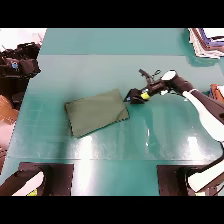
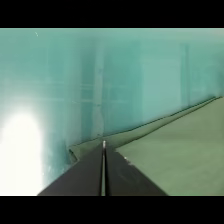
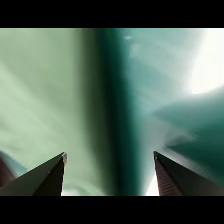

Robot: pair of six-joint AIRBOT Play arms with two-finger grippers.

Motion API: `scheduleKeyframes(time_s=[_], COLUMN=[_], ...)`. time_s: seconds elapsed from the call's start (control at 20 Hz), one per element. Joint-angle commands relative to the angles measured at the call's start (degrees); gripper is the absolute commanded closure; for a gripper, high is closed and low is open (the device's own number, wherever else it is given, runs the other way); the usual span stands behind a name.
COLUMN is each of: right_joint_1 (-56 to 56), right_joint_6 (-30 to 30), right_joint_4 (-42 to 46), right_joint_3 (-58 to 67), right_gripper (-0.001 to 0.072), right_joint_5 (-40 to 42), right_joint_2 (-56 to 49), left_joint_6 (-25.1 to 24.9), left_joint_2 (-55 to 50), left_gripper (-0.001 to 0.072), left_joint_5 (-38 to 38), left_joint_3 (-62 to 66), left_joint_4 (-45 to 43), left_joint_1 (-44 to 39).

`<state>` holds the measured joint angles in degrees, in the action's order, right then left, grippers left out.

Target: Fold the shirts.

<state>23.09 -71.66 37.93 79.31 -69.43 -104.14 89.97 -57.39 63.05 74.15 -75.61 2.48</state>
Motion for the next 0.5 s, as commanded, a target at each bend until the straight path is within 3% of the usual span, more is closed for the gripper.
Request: scheduleKeyframes(time_s=[0.0,0.15,0.25,0.35,0.45], right_joint_1=[5.4,11.1,13.4,14.2,13.1], right_joint_6=[0.3,0.4,0.8,2.1,2.0], right_joint_4=[-4.0,-3.9,-3.7,-2.4,-0.3], right_joint_3=[6.9,12.4,15.6,18.3,21.2], right_gripper=[0.0094,0.0295,0.0584,0.0694,0.0694], right_joint_5=[-1.7,-1.6,-1.5,-1.2,-2.8], right_joint_2=[-6.7,-9.9,-11.1,-11.1,-10.9], left_joint_6=[0.0,0.0,0.0,0.0,0.0], left_joint_2=[-0.1,-0.1,-0.1,-0.1,-0.1], left_gripper=[0.0675,0.0675,0.0675,0.0676,0.0676], left_joint_5=[0.0,0.1,0.5,1.1,1.6], left_joint_3=[0.0,0.0,0.0,0.0,0.0], left_joint_4=[0.3,1.6,3.5,5.3,5.6], left_joint_1=[0.0,0.0,0.0,0.0,-1.2])
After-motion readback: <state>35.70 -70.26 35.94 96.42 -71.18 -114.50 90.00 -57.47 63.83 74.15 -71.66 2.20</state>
